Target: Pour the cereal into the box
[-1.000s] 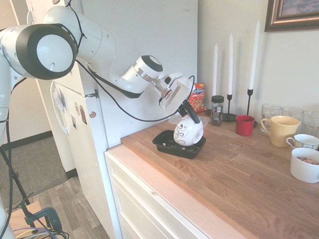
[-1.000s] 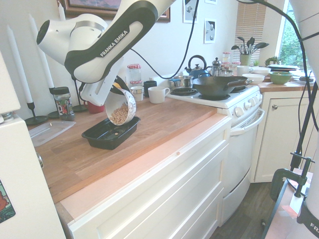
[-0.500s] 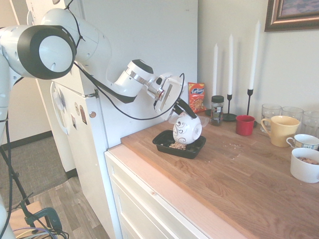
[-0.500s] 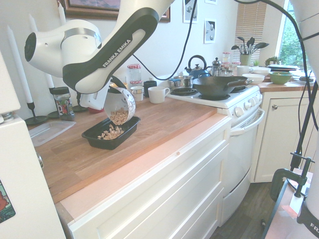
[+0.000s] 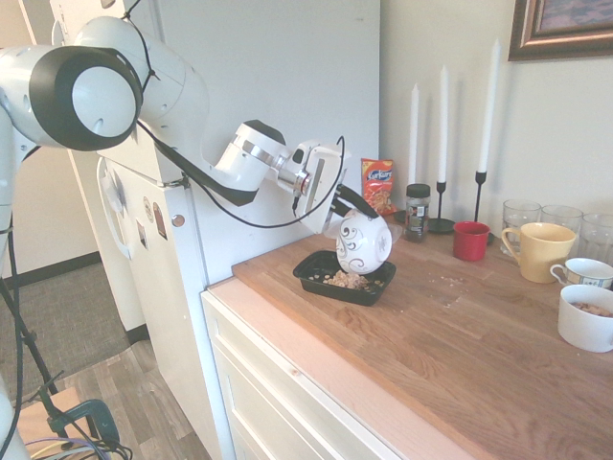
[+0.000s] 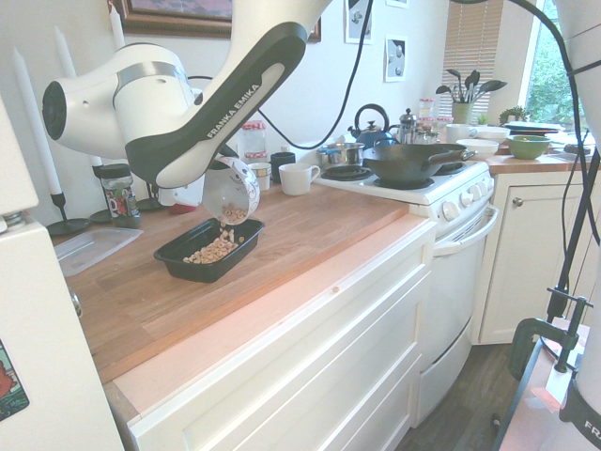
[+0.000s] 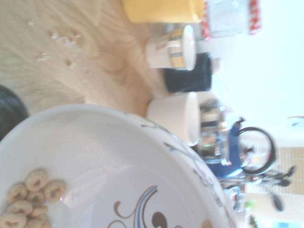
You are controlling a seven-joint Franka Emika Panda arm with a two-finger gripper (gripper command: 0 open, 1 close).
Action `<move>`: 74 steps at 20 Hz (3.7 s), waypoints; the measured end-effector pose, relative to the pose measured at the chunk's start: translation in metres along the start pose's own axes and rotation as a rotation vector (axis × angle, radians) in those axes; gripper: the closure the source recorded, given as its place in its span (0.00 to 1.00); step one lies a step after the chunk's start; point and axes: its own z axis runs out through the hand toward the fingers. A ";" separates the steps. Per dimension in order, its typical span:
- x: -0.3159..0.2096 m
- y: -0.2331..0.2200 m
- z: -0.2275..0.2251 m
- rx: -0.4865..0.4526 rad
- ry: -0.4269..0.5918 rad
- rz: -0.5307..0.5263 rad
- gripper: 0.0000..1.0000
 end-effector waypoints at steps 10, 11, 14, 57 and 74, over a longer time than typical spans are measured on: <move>-0.009 -0.005 -0.029 -0.044 0.120 -0.043 1.00; -0.010 -0.006 -0.028 -0.050 0.132 -0.048 1.00; -0.013 -0.010 -0.026 -0.064 0.159 -0.061 1.00; 0.046 0.148 0.394 0.799 -1.218 0.550 1.00; 0.008 0.097 0.465 0.885 -1.343 0.600 0.00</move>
